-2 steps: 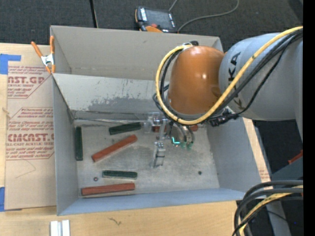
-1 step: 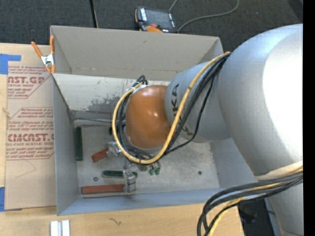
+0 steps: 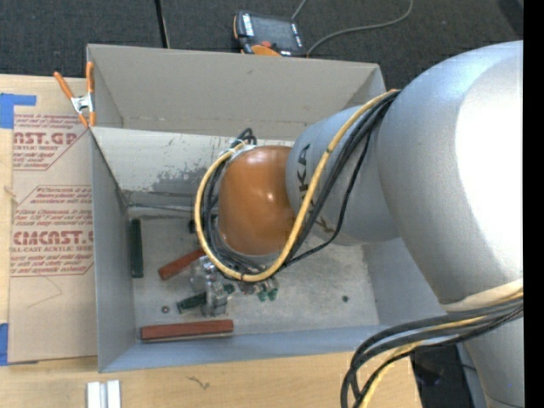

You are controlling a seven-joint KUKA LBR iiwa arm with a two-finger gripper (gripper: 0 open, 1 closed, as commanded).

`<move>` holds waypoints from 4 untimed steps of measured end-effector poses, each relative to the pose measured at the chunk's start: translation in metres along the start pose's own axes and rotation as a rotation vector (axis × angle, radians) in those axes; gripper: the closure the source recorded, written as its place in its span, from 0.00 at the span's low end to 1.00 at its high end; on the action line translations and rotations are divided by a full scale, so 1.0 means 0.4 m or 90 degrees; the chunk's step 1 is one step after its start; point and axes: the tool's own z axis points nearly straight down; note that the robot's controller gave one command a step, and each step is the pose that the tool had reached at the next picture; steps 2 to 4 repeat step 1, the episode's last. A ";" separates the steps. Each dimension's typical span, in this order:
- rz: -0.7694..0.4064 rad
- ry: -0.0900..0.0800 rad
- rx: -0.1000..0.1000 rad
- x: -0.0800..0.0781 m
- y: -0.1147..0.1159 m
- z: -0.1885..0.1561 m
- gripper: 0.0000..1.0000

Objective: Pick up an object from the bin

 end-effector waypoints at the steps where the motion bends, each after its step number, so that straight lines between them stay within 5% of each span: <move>1: 0.021 -0.008 0.001 -0.033 0.047 -0.476 1.00; 4: 0.021 -0.008 0.001 -0.033 0.047 -0.476 1.00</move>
Offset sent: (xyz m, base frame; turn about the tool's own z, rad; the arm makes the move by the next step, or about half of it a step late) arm 0.0049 0.0209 0.1862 0.0336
